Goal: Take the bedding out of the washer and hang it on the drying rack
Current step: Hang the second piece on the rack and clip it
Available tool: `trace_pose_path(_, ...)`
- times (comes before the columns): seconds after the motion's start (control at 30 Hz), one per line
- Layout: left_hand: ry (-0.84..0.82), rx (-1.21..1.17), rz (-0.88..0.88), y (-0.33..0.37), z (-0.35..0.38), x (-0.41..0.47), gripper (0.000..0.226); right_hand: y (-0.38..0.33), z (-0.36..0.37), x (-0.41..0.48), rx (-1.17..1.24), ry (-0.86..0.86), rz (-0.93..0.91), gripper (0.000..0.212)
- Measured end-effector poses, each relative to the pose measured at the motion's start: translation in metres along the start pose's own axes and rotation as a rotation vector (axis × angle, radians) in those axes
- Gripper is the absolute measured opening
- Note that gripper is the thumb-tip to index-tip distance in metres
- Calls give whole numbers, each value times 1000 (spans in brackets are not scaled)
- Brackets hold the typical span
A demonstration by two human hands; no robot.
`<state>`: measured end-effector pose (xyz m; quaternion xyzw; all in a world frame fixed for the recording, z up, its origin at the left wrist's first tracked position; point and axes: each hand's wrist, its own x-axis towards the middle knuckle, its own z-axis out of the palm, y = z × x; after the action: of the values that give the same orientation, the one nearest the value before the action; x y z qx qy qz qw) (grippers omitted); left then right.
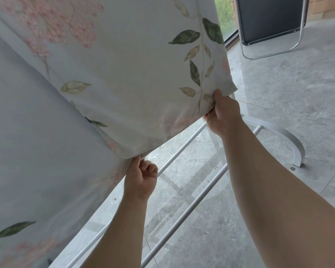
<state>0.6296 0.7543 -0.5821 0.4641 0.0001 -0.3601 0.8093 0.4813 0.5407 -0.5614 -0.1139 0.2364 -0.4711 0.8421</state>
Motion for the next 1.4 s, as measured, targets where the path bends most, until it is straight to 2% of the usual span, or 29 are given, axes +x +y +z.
trace_pose_path(0.23,126,33,12,6,11,10,10,6,2,0,-65,28,-84,17)
trace_pose_path(0.47,158,2,8,11,17,17,25,7,7,-10,-87,88,-98,15)
trace_pose_path(0.53,156,18,-24,8,18,17,22,2,8,-15,-121,107,-99,15)
trace_pose_path(0.63,117,93,-82,2,26,10,5,-7,6,-20,-319,146,-82,13)
trace_pose_path(0.67,109,131,-110,-1,30,5,12,-11,7,-20,-431,171,-84,16)
trace_pose_path(0.73,114,187,-194,-12,41,-4,26,-21,10,-22,-685,262,-91,36)
trace_pose_path(0.83,180,294,-343,-30,62,-19,22,-36,16,-32,-952,360,-150,42)
trace_pose_path(0.9,205,368,-407,-40,81,-24,20,-48,19,-41,-1023,351,-221,43)
trace_pose_path(1.03,105,473,-497,-46,128,-40,12,-67,22,-61,-1100,274,-335,49)
trace_pose_path(1.07,76,506,-516,-45,142,-46,12,-73,29,-70,-1114,247,-366,45)
trace_pose_path(1.13,13,570,-554,-31,170,-64,14,-83,48,-88,-1110,216,-427,19)
trace_pose_path(1.27,-69,701,-638,22,238,-114,12,-125,111,-136,-1092,225,-452,40)
trace_pose_path(1.4,-123,828,-687,116,317,-180,10,-201,220,-193,-1086,272,-450,40)
